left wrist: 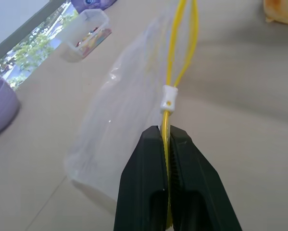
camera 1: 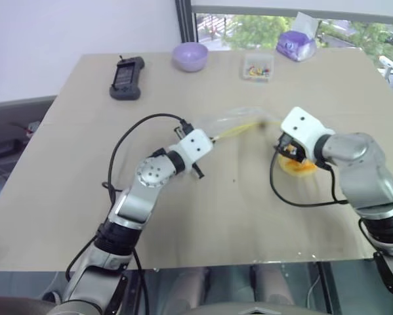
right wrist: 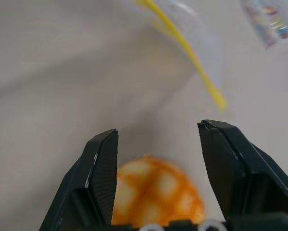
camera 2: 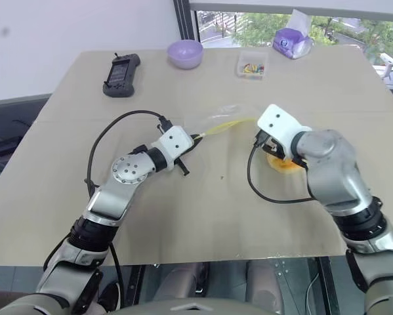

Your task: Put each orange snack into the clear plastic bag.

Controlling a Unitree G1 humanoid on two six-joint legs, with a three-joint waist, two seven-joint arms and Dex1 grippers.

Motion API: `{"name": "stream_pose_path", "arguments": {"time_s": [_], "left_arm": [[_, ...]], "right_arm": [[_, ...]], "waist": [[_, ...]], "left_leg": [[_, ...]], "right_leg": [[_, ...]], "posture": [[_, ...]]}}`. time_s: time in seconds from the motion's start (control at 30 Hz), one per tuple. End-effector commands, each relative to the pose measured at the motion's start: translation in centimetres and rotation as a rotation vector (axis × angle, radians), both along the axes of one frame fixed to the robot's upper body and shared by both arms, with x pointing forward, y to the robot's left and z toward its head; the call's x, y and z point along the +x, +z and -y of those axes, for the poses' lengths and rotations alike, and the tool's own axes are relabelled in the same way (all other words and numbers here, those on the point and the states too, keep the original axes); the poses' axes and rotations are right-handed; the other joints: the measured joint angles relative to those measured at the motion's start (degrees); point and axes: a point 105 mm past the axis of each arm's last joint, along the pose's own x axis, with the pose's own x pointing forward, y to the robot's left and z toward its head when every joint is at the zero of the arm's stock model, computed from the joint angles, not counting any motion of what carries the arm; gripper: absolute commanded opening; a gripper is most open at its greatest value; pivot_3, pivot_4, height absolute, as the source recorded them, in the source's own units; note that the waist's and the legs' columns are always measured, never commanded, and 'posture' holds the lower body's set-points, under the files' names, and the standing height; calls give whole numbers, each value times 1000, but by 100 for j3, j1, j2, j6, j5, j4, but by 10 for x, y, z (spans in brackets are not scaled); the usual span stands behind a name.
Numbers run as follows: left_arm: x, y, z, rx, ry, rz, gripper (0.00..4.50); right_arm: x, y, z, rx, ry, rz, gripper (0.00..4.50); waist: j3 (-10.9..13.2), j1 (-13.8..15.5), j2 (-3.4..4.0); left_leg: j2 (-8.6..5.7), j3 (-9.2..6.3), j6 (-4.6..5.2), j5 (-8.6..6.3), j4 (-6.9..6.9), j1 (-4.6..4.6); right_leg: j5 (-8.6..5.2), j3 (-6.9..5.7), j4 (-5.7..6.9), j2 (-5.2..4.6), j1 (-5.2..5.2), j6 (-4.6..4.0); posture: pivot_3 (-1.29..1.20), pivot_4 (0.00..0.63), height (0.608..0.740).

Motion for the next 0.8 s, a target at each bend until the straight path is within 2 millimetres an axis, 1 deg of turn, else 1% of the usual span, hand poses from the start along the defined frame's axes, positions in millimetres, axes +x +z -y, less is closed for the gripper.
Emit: {"name": "stream_pose_path", "arguments": {"time_s": [0.03,0.07,0.13,0.17,0.2,0.23,0.4,0.53,0.8], "left_arm": [[0,10,3,-3,-11,44,0],[0,9,5,-3,-15,44,0],[0,9,6,-3,-21,44,0],[0,9,6,-3,-23,44,0],[1,9,7,-3,-24,45,0],[1,9,7,-3,-26,46,0],[2,10,8,-5,-29,48,0],[0,11,9,-7,-33,51,0],[-1,11,9,-14,-34,50,0]], "right_arm": [[-10,35,-13,279,27,-15,2328],[-10,36,-18,329,23,-36,2056],[-10,36,-32,407,19,-76,1241],[-10,36,-39,446,14,-93,733],[-9,34,-45,474,11,-110,513],[-8,32,-51,492,11,-126,122],[-1,22,-66,520,-3,-154,122],[10,14,-68,532,-43,-156,122],[21,0,-69,547,-77,-173,122]], "waist": [[-1,9,-1],[-1,19,-1],[-2,31,-1],[-2,31,-1],[-2,38,-1],[-2,35,-1],[-2,25,0],[-2,16,0],[-2,1,0]], "left_leg": [[0,0,0,0,4,-5],[0,-4,0,0,8,-10],[-2,-8,-1,1,12,-20],[-2,-8,-2,1,15,-24],[-3,-8,-2,2,16,-27],[-4,-9,-3,2,18,-33],[-6,11,-3,2,21,-36],[-7,16,-5,4,24,-33],[-7,20,-6,4,25,-33]], "right_leg": [[0,0,5,-1,-5,0],[0,-2,7,-1,-9,0],[0,-4,15,-3,-19,-1],[0,-3,19,-5,-23,-1],[0,-3,21,-7,-27,-1],[0,-5,26,-12,-33,-1],[0,-5,57,-25,-58,-2],[0,-5,70,-24,-63,-2],[0,-2,73,-22,-69,-2]], "posture": [[0,150,740],[0,150,740],[0,150,740],[0,150,740],[0,150,740],[0,150,740],[0,150,740],[0,150,740],[0,150,740]]}}
